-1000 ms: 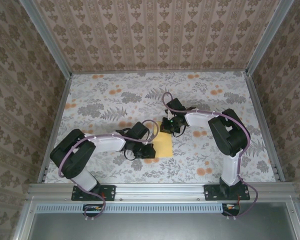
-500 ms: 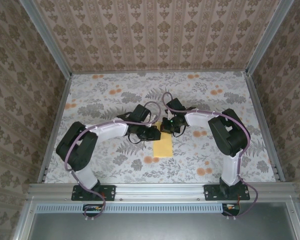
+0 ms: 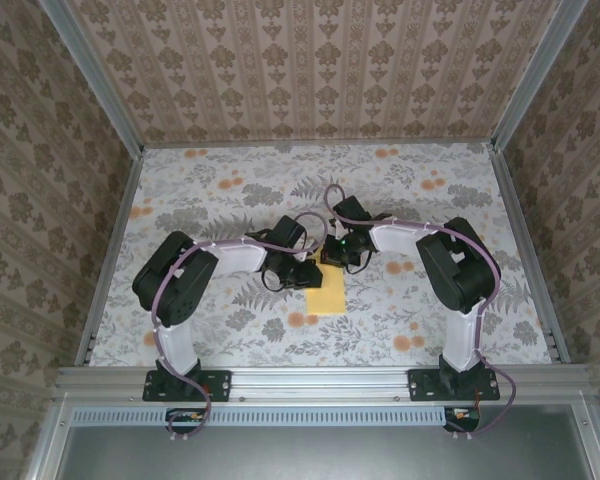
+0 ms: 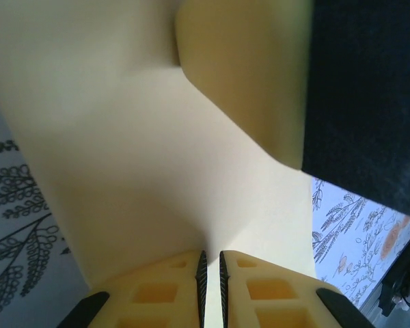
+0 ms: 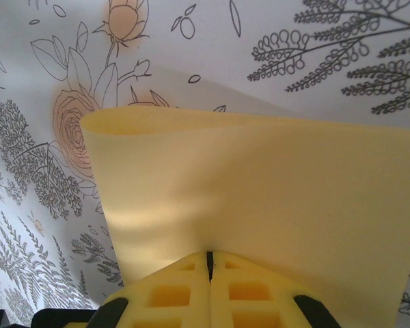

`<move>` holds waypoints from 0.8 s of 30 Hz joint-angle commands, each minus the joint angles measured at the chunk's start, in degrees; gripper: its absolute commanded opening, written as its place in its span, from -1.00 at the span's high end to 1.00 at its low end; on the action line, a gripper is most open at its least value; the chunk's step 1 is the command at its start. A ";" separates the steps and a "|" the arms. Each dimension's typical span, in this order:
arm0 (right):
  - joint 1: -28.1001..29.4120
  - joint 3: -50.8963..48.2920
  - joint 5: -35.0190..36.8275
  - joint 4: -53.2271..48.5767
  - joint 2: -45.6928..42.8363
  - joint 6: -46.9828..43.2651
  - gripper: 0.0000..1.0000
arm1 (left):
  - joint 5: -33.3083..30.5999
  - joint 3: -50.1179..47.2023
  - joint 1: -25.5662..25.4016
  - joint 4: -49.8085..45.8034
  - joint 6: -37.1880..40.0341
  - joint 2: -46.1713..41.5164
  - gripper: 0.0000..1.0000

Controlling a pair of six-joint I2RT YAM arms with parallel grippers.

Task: Fold a paper plane with a square sheet of paper (fold left side to right side)
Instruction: Hold the square sheet of paper at the center of the table.

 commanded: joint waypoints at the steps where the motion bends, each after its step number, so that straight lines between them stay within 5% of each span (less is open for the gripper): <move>1: -1.22 0.47 3.30 -2.71 0.17 -0.96 0.92 | -0.05 -1.61 -0.74 0.17 -1.12 0.91 0.67; 13: -2.10 -2.37 7.80 -6.32 -13.24 -2.10 0.46 | -1.64 -2.66 -1.88 0.28 -2.64 1.10 0.70; 24: 2.57 -17.74 1.76 -6.70 -25.24 3.24 0.90 | -2.53 -2.48 -2.00 -0.76 -2.44 0.22 0.71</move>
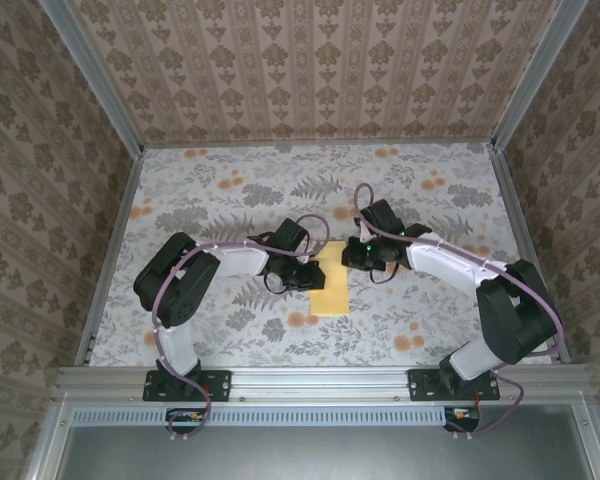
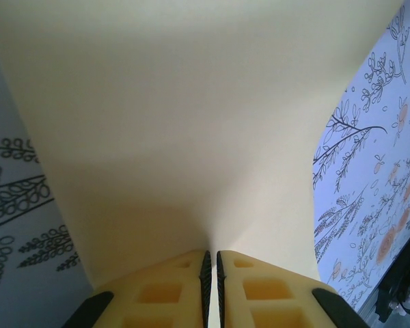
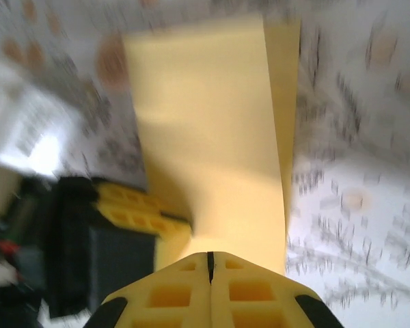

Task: Fold a paper plane with a square sheet of paper (fold left side to right side)
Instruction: Hold the square sheet of paper at the center of the table, then first fold the square sheet of paper in half at the center of the table.

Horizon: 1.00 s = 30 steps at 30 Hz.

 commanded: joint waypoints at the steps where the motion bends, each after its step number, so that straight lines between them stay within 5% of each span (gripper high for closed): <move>1: 2.59 -3.46 -2.95 -0.76 -0.42 3.02 0.90 | -1.97 -1.30 -0.61 -3.59 -0.45 0.24 0.71; 9: 6.46 -4.24 -5.20 3.62 6.65 5.51 0.92 | -2.43 -0.90 -0.61 -3.77 -0.54 0.07 0.71; 26: 6.69 -4.22 0.20 -4.12 11.74 2.83 0.94 | -1.99 4.22 0.86 -5.49 2.60 -1.98 0.65; 30: 6.66 -3.92 0.68 -4.79 11.83 2.48 0.95 | -1.58 4.70 1.61 -3.97 3.28 -0.52 0.76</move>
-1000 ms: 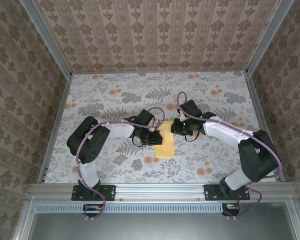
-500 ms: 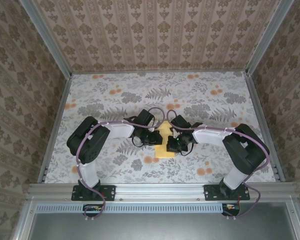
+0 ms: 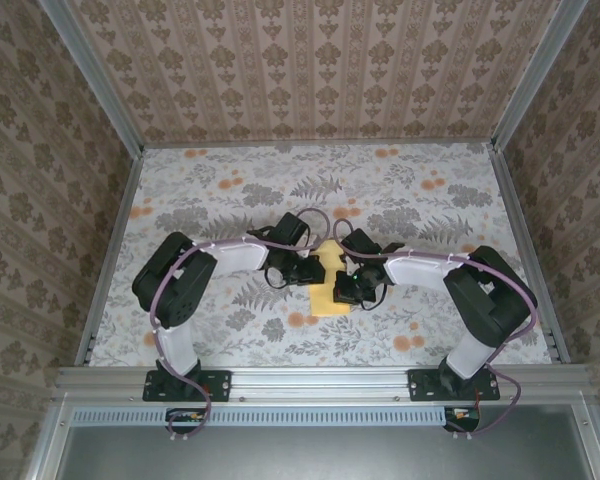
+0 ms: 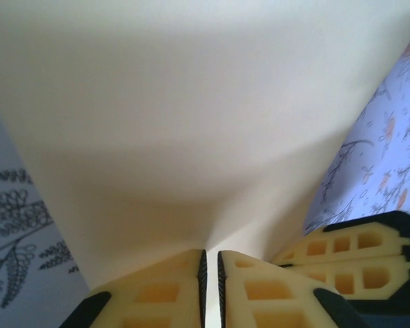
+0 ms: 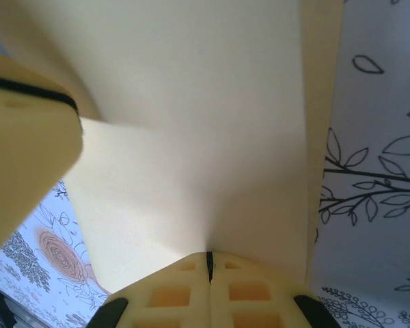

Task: Fold a paper plane with a square sheet of paper (fold left side to right side)
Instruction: First fold the square sheet of paper in half at the center of the table.

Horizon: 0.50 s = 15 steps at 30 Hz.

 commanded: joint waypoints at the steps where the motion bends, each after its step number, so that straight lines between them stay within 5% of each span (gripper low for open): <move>1: 0.28 -0.94 4.36 -5.52 2.90 -1.11 0.95 | -0.12 1.32 0.88 -0.04 1.95 0.32 0.78; 15: 0.24 -0.69 6.01 -8.35 3.49 -2.45 0.97 | -2.15 0.90 2.71 2.50 1.13 3.05 0.93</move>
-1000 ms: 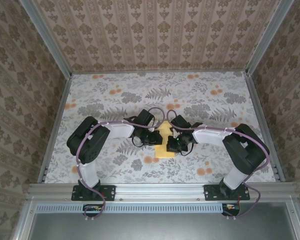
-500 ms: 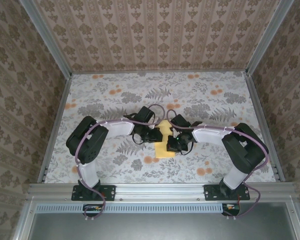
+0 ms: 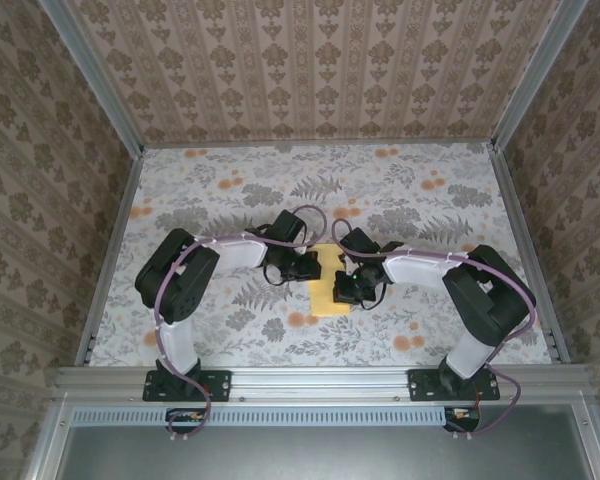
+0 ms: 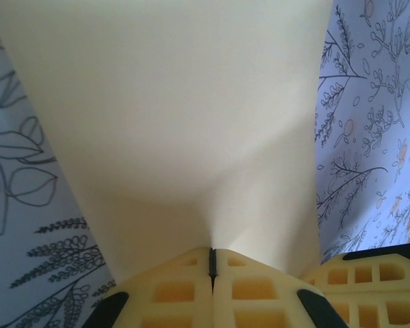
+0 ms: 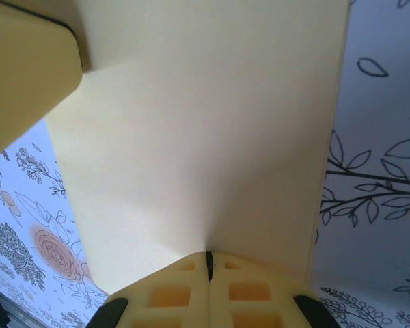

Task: Fold a paper plane with a square sheet of paper (fold left side to right side)
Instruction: First fold the square sheet of paper in half at the center of the table.

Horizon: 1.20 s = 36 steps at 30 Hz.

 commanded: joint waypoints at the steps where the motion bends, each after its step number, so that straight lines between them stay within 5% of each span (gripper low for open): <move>1: 0.26 -1.45 5.59 -7.17 3.16 -1.18 0.97 | -1.50 0.68 0.86 0.53 0.80 1.32 0.94; 36: 0.24 -2.14 5.48 -8.81 4.28 -2.98 0.99 | -1.60 7.15 9.37 0.21 0.98 6.79 0.97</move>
